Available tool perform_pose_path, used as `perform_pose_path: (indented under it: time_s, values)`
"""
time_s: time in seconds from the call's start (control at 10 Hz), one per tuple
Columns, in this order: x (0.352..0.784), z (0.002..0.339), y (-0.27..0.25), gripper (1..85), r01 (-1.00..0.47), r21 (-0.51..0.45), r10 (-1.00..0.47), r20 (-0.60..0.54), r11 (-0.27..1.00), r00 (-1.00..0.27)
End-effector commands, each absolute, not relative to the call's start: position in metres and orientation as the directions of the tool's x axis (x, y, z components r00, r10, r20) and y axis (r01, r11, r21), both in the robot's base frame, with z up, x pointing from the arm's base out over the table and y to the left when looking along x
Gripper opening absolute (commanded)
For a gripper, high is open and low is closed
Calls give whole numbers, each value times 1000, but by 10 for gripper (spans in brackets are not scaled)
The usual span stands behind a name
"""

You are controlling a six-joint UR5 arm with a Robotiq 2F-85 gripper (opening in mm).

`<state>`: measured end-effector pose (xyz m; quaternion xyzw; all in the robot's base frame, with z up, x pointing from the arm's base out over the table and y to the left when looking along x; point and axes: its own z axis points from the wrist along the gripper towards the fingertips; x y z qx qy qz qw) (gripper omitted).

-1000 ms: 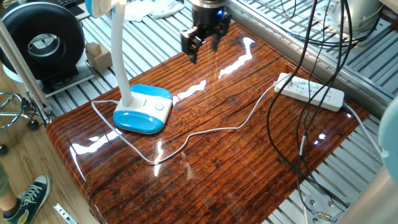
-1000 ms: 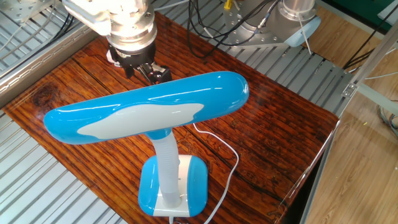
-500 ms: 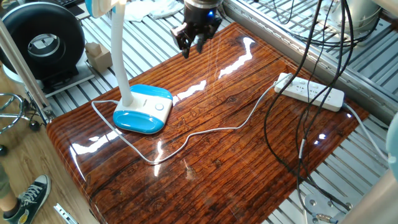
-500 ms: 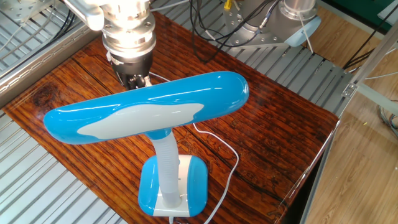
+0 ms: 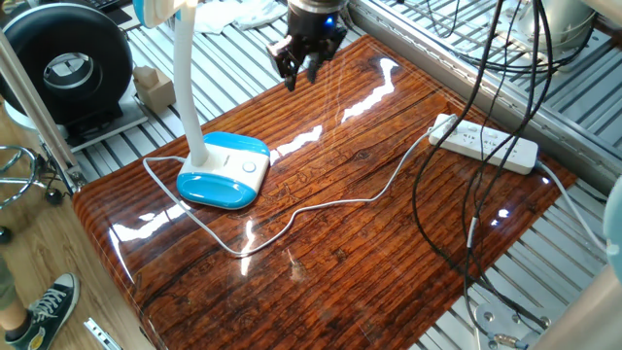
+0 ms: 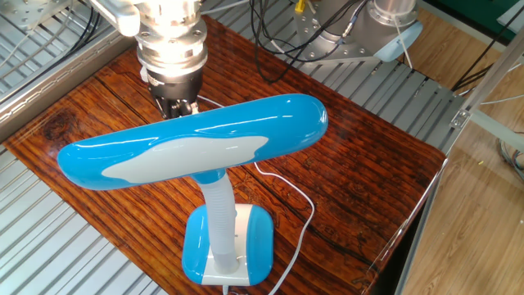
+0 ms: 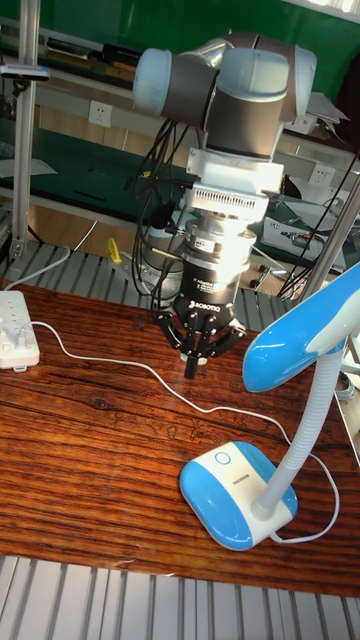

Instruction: Turn off the desk lamp by pressing the button

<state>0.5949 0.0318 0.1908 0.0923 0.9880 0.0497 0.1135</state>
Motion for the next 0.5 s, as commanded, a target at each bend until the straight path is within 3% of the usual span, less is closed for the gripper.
perform_pose_path:
  time_s: [0.0, 0.4]
  values:
    - [594, 188, 40, 13, 187, 161, 222, -235, 969, -946]
    - [593, 188, 42, 13, 177, 172, 214, -234, 969, -948]
